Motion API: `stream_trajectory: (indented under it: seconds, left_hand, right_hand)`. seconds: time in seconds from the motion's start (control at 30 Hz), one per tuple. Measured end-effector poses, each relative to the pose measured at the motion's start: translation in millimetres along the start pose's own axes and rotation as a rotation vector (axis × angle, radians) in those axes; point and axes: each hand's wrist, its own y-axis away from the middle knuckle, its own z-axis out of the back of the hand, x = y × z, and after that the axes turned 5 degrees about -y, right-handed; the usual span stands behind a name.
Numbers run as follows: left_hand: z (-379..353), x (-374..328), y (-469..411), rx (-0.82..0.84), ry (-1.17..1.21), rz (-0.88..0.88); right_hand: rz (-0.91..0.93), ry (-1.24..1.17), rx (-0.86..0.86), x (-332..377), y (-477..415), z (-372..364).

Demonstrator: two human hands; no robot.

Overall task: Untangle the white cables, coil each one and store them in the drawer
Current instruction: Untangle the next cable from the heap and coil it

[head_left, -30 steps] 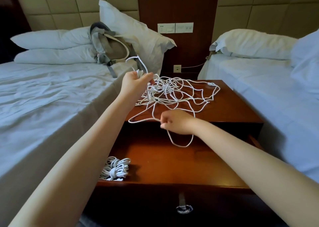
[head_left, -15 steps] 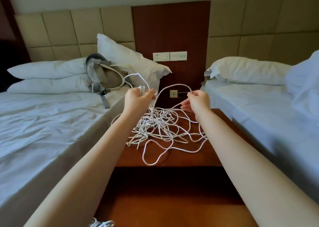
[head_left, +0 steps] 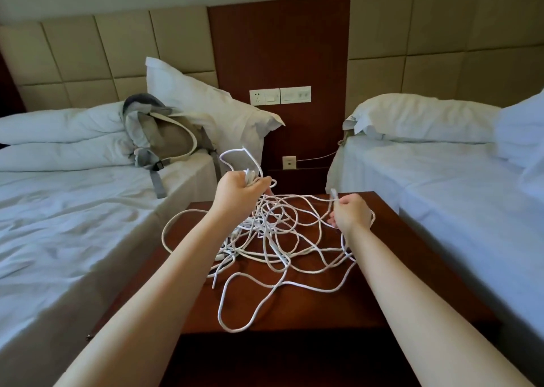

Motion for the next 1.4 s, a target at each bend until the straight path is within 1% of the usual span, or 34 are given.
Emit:
stream_trajectory:
  seconds: [0.13,0.27,0.37,0.43,0.53,0.57,0.6,0.67,0.77,0.8,0.9,0.93,1.0,1.03,1.1,1.13,1.17,1.2,1.23,1.3,1.33,1.37,1.4]
  left_hand:
    - [-3.8,-1.4,5.2,0.056,-0.051,-0.018]
    - [-2.6,-5.8,10.3,0.062,-0.097,-0.056]
    - [-2.3,-9.5,13.0,0.074,-0.105,-0.081]
    - [-2.7,-11.8,15.1,0.083,-0.125,-0.094]
    - [-5.0,-12.3,18.7,0.126,-0.175,-0.114]
    - [-6.0,-11.8,19.9,0.154,-0.192,-0.122]
    - [-6.3,-11.1,21.2,0.183,-0.209,-0.129]
    - [-4.0,-8.2,24.2,0.215,-0.215,-0.142]
    - [7.0,4.4,27.9,0.194,-0.09,-0.12]
    - [11.1,9.6,28.4,0.165,-0.03,-0.104]
    - [20.9,24.8,23.7,0.011,0.115,-0.031]
    - [24.1,28.1,20.8,-0.015,0.188,0.015]
    - [28.8,31.5,15.9,0.003,0.368,0.098]
    - [30.6,31.8,14.5,0.026,0.44,0.123]
    - [31.8,31.7,13.7,0.069,0.505,0.135]
    - [31.3,31.9,14.0,0.095,0.513,0.126]
    - [30.2,32.5,14.6,0.123,0.515,0.117]
    - [28.8,32.6,15.8,0.154,0.513,0.103]
    - [27.3,33.0,17.2,0.181,0.512,0.087]
    - [25.0,31.2,21.5,0.205,0.523,0.06]
    - [24.3,29.1,23.7,0.206,0.527,0.047]
    - [24.0,27.0,25.7,0.207,0.527,0.035]
    - [24.0,24.5,27.4,0.214,0.53,0.025]
  right_hand:
    - [0.143,0.068,-0.012,16.2,10.6,11.6]
    - [0.322,-0.041,-0.022,42.4,24.3,23.8]
    - [0.532,-0.05,-0.008,58.8,40.9,26.7]
    - [0.643,-0.106,0.104,67.6,57.8,25.0]
    - [0.634,-0.222,0.372,77.6,80.1,19.2]
    - [0.629,-0.24,0.433,80.1,85.7,16.6]
    - [0.639,-0.237,0.455,82.1,89.7,14.1]
    - [0.657,-0.231,0.422,84.0,92.8,10.0]
    - [0.591,-0.334,0.289,79.6,86.7,10.3]
    - [0.55,-0.366,0.224,76.2,81.9,10.5]
    - [0.416,-0.416,0.066,60.5,69.0,5.9]
    - [0.391,-0.38,0.009,53.4,65.3,3.5]
    - [0.372,-0.232,-0.075,39.0,58.9,0.1]
    - [0.363,-0.148,-0.077,32.4,56.3,-1.1]
    - [0.367,0.056,-0.062,22.1,54.2,-2.9]
    - [0.425,0.164,-0.086,19.5,55.2,-4.0]
    - [0.535,0.226,-0.126,19.9,58.3,-4.9]
    - [0.675,0.216,-0.141,23.0,62.9,-6.0]
    - [0.803,0.149,-0.089,28.0,68.4,-6.8]
    - [0.952,-0.012,0.162,37.6,80.6,-8.1]
    - [0.995,-0.034,0.266,40.1,84.9,-10.0]
    - [1.034,-0.015,0.319,41.4,87.2,-12.7]
    - [1.073,0.021,0.331,41.2,88.3,-15.0]
